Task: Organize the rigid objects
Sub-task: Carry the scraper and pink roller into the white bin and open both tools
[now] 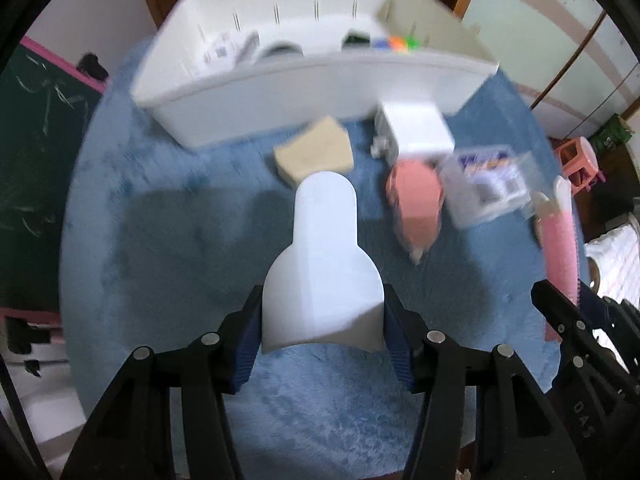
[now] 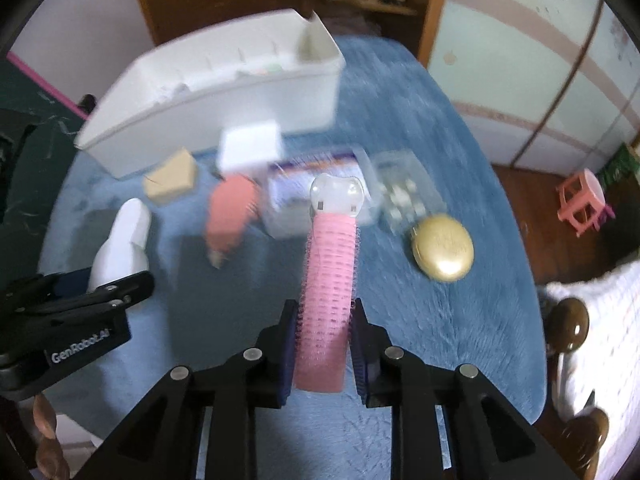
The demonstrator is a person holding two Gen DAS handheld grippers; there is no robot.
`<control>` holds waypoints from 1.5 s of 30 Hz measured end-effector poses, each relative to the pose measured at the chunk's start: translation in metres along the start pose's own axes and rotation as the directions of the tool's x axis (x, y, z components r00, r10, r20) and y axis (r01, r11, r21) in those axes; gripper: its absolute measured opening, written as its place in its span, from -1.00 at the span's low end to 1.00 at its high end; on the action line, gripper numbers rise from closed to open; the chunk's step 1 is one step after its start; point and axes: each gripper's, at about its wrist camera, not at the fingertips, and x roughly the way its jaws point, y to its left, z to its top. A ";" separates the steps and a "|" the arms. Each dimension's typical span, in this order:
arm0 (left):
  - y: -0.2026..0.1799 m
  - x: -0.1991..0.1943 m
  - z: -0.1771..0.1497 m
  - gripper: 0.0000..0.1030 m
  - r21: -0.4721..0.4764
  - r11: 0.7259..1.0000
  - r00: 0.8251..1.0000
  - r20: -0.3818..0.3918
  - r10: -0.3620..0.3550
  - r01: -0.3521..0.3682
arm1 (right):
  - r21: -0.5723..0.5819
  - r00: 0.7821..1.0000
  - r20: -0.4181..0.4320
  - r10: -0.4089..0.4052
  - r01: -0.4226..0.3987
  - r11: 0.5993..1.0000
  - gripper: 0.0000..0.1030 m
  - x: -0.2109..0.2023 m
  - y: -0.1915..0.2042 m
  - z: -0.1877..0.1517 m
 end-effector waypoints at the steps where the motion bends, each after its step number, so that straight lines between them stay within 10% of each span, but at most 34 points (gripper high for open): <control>1: 0.004 -0.010 0.002 0.14 0.000 1.000 1.000 0.016 -0.001 0.001 | -0.011 1.000 0.018 0.009 -0.009 1.000 -0.54 -0.009 0.004 0.005; 18: 0.039 -0.130 0.111 0.14 -0.094 0.994 0.943 0.323 0.079 -0.051 | -0.173 0.928 0.335 0.162 -0.108 0.979 -0.54 -0.137 0.038 0.140; 30: 0.059 -0.054 0.157 0.14 -0.195 0.972 0.973 0.165 0.163 -0.130 | -0.183 0.933 0.304 0.193 -0.142 0.973 -0.54 -0.088 0.036 0.223; 45: 0.068 0.035 0.176 0.14 -0.229 0.955 0.980 0.020 0.197 -0.188 | -0.201 0.979 0.029 0.203 -0.194 0.960 -0.53 0.060 0.057 0.255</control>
